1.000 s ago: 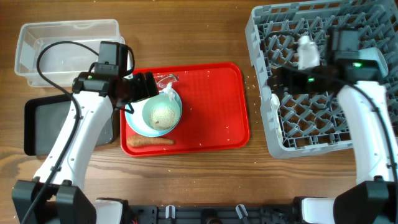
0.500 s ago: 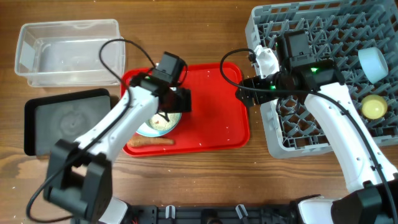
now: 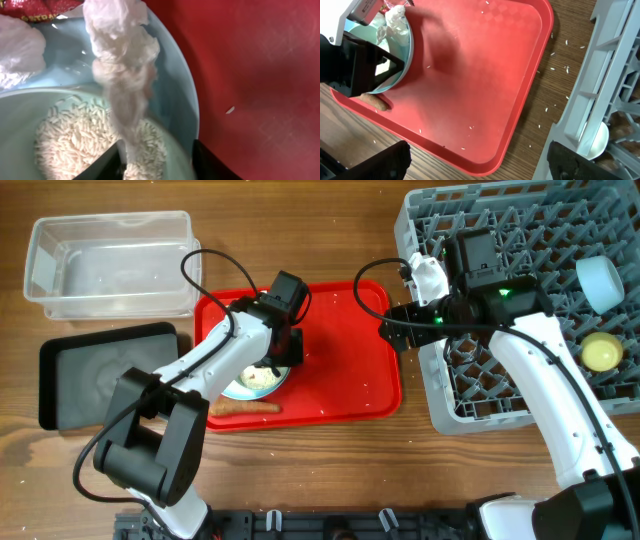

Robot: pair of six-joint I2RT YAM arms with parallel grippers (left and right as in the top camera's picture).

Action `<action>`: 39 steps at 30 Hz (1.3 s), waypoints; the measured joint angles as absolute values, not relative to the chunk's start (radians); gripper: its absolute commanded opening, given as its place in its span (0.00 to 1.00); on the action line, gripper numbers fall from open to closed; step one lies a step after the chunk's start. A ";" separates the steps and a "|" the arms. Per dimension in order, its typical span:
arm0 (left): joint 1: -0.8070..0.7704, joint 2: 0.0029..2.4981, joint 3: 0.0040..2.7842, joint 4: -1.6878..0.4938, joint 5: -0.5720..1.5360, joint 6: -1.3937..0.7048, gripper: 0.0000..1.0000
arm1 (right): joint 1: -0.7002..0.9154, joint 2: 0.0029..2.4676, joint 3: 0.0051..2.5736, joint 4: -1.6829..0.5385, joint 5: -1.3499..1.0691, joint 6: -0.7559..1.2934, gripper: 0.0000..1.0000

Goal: Sort waste into correct bins and load items into the dishwasher rack
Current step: 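Grasp the green rice bowl rim with the left gripper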

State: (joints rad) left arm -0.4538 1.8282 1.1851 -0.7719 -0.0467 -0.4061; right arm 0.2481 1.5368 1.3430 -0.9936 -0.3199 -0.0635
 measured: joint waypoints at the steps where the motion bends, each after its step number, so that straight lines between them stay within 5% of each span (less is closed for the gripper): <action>1: -0.454 1.828 1.185 -0.771 -0.048 -0.402 0.27 | 0.248 1.537 1.343 -0.994 -0.320 -0.064 0.89; 4: -0.454 1.828 1.185 -0.770 -0.048 -0.405 0.20 | 0.248 1.537 1.343 -0.994 -0.320 -0.064 0.90; 19: -0.454 1.829 1.163 -0.773 -0.048 -0.405 0.18 | 0.248 1.537 1.343 -0.994 -0.320 -0.064 0.90; 23: -0.454 1.830 1.161 -0.768 -0.048 -0.403 0.04 | 0.248 1.537 1.343 -0.995 -0.320 -0.064 0.89; 39: -0.457 1.792 1.212 -0.954 -0.107 -0.401 0.04 | 0.248 1.537 1.343 -1.007 -0.316 -0.064 0.90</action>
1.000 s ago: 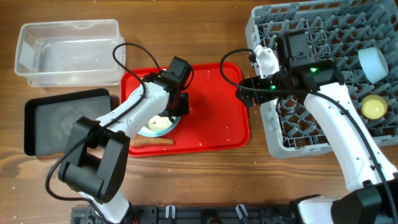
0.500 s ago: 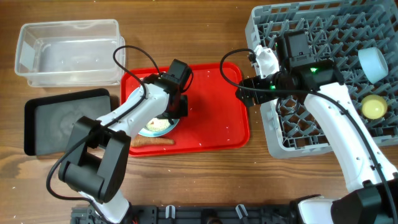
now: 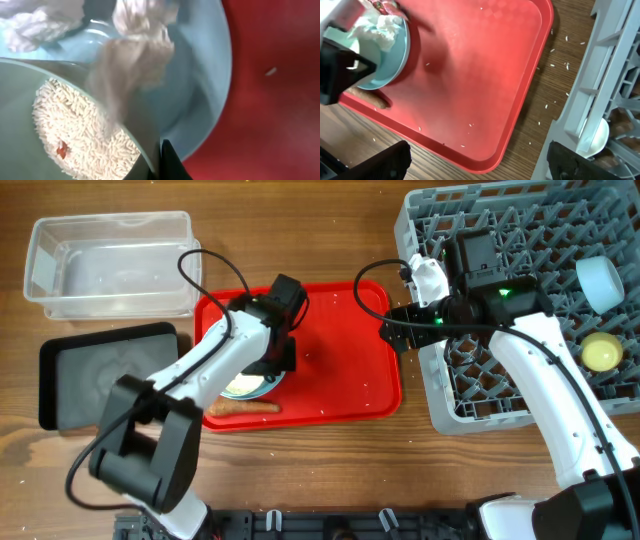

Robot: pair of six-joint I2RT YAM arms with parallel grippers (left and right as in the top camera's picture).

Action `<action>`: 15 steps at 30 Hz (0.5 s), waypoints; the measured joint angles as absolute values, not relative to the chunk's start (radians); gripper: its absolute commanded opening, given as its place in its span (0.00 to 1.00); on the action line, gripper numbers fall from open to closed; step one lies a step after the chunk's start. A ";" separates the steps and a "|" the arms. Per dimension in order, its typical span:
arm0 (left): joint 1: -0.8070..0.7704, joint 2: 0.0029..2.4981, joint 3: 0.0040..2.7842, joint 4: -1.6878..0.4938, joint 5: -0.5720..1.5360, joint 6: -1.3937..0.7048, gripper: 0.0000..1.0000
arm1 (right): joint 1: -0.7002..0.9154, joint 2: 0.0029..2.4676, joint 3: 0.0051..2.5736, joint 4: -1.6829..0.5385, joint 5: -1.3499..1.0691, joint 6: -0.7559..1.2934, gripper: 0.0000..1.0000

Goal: Sort waste into correct bins and load items into the dishwasher rack
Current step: 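Grasp the green rice bowl rim with the left gripper, then tip the green bowl over the black tray to dump the rice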

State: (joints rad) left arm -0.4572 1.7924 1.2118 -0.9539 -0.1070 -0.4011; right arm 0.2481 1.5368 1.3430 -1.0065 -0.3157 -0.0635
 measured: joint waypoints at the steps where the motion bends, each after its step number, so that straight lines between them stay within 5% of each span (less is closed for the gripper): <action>1: -0.457 1.770 1.213 -0.963 -0.107 -0.401 0.04 | 0.248 1.537 1.343 -1.006 -0.313 -0.064 0.89; 7: -0.414 1.651 1.218 -0.989 -0.099 -0.400 0.04 | 0.248 1.537 1.343 -1.010 -0.299 -0.064 0.90; 15: -0.134 1.595 1.220 -0.988 0.125 -0.290 0.04 | 0.248 1.537 1.343 -1.013 -0.280 -0.064 0.90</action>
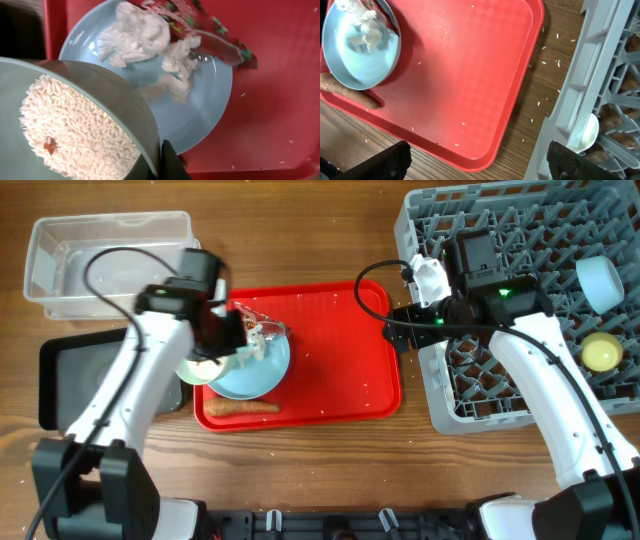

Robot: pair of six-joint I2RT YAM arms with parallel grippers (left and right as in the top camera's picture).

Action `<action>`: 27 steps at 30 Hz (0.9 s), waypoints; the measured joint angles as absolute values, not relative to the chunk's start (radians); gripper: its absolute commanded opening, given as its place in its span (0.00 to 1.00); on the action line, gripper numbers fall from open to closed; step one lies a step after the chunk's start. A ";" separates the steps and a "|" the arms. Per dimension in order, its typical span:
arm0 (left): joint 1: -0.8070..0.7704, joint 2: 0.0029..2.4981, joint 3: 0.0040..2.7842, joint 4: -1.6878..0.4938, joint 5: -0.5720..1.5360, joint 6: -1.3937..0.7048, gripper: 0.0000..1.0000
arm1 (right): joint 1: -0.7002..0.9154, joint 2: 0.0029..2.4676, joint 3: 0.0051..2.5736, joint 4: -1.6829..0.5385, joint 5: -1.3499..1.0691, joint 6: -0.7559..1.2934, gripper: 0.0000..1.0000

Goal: Sort waste into correct bins and load items into the dishwasher rack
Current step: 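Tip the green bowl over the black tray to dump the rice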

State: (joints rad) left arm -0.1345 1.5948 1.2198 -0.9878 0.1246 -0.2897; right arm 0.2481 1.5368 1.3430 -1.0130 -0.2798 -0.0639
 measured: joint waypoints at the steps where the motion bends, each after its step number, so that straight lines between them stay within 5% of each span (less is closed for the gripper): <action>1: -0.093 1.595 1.220 -0.988 0.160 -0.270 0.04 | 0.248 1.537 1.343 -1.015 -0.279 -0.064 0.90; 17: 0.571 1.622 1.223 -0.962 0.833 0.022 0.04 | 0.248 1.537 1.341 -1.040 -0.268 -0.064 0.89; 27: 0.735 1.860 1.224 -0.963 1.163 0.103 0.04 | 0.248 1.537 1.341 -1.051 -0.268 -0.064 0.89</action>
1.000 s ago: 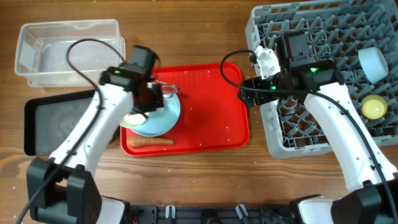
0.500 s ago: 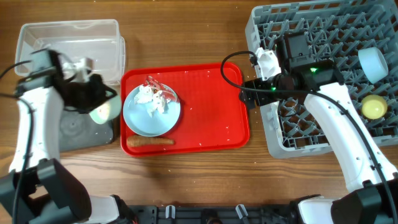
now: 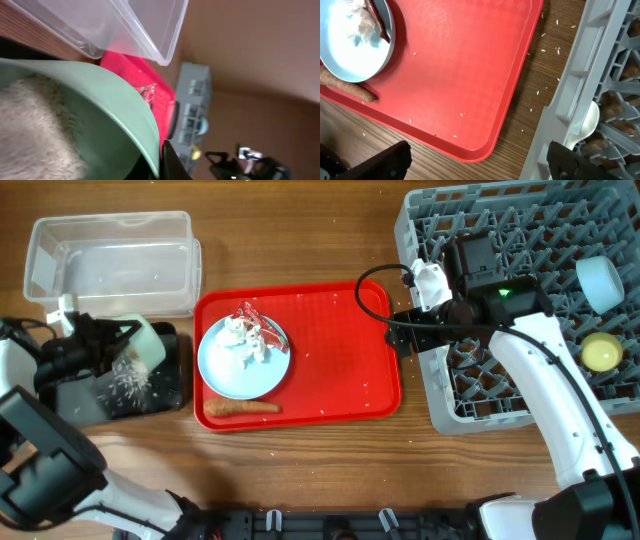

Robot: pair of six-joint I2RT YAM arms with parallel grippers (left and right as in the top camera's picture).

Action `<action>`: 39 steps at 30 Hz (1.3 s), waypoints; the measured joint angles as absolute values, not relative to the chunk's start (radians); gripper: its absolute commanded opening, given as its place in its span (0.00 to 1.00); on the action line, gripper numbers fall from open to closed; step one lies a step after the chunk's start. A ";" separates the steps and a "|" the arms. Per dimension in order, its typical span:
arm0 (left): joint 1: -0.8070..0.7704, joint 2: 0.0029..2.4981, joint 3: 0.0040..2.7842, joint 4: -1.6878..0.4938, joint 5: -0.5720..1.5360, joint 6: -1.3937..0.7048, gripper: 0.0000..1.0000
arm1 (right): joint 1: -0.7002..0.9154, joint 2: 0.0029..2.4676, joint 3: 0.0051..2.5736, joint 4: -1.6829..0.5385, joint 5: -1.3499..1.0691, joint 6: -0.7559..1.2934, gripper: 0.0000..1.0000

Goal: Sort waste into correct bins and load items into the dishwasher rack
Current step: 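Tip the green bowl over the black tray to dump the rice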

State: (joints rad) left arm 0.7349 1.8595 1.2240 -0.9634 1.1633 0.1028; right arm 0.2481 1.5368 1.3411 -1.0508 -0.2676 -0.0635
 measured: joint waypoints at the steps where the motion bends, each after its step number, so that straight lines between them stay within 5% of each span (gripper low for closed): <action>1: 0.746 1.877 1.224 -0.970 1.197 0.116 0.04 | 0.248 1.537 1.341 -1.051 -0.268 -0.064 0.89; 39: 0.789 1.917 1.211 -1.188 1.308 0.355 0.04 | 0.248 1.537 1.341 -1.089 -0.238 -0.064 0.89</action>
State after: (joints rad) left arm 0.7895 1.9171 1.2106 -1.1877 1.3079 0.3546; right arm 0.2481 1.5368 1.3411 -1.0885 -0.2382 -0.0639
